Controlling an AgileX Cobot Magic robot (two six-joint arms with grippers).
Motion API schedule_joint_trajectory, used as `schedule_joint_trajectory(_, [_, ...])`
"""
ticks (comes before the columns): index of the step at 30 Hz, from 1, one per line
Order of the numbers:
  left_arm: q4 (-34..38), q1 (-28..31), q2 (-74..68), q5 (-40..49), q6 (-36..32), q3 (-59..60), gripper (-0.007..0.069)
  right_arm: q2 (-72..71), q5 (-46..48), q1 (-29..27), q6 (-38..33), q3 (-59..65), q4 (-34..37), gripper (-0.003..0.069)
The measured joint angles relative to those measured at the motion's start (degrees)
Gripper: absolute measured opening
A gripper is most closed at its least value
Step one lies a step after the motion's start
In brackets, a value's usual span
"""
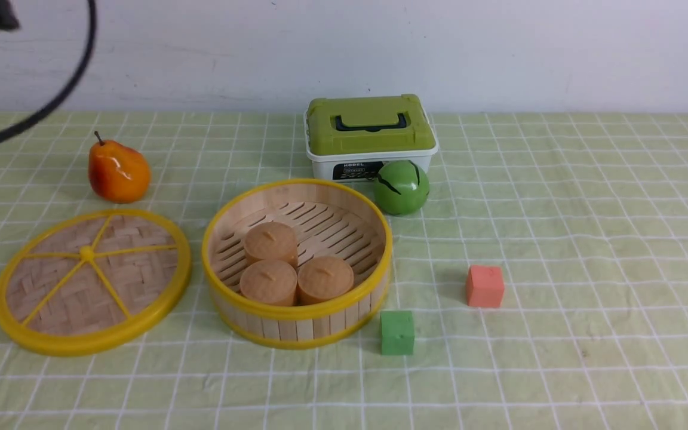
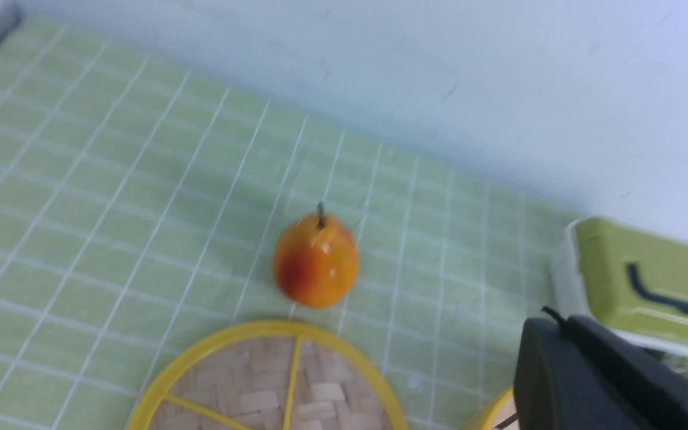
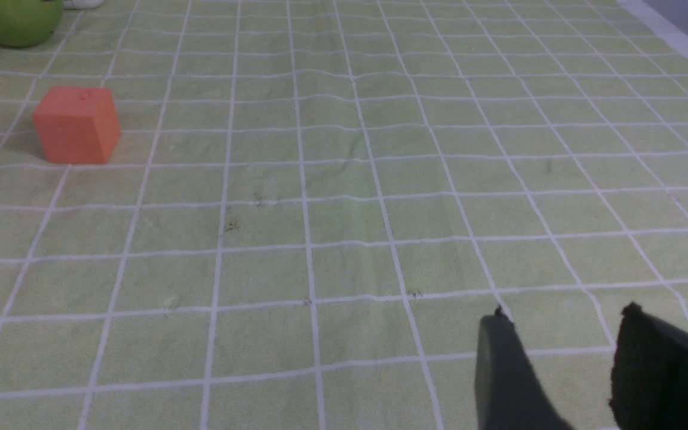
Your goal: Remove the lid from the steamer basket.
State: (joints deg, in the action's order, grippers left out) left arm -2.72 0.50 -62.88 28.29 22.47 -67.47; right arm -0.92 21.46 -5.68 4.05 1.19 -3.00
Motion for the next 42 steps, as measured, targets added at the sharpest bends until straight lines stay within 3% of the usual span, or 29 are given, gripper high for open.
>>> schedule_joint_trajectory(10, [9.04, 0.0, 31.42, -3.3, -12.08, 26.94, -0.0013, 0.0, 0.0, 0.0, 0.0, 0.0, 0.0, 0.0241])
schedule_joint_trajectory(15, [20.12, 0.0, 44.15, -2.25, -27.0, 40.92, -0.0013, 0.0, 0.0, 0.0, 0.0, 0.0, 0.0, 0.0241])
schedule_joint_trajectory(23, [37.25, 0.0, 50.72, 5.52, -53.12, 48.74, -0.0013, 0.0, 0.0, 0.0, 0.0, 0.0, 0.0, 0.0241])
schedule_joint_trajectory(27, [39.06, 0.0, 50.88, 8.09, -57.01, 49.22, -0.0013, 0.0, 0.0, 0.0, 0.0, 0.0, 0.0, 0.0241])
schedule_joint_trajectory(34, [38.43, -0.81, 50.88, 9.9, -58.05, 49.22, -0.0013, 0.0, 0.0, 0.0, 0.0, 0.0, 0.0, 0.0241])
schedule_joint_trajectory(37, [35.16, -2.11, 51.17, 7.68, -58.05, 49.32, -0.0013, 0.0, 0.0, 0.0, 0.0, 0.0, 0.0, 0.0241])
schedule_joint_trajectory(42, [31.65, -5.35, 56.95, -5.38, -52.81, 55.01, -0.0013, 0.0, 0.0, 0.0, 0.0, 0.0, 0.0, 0.0241])
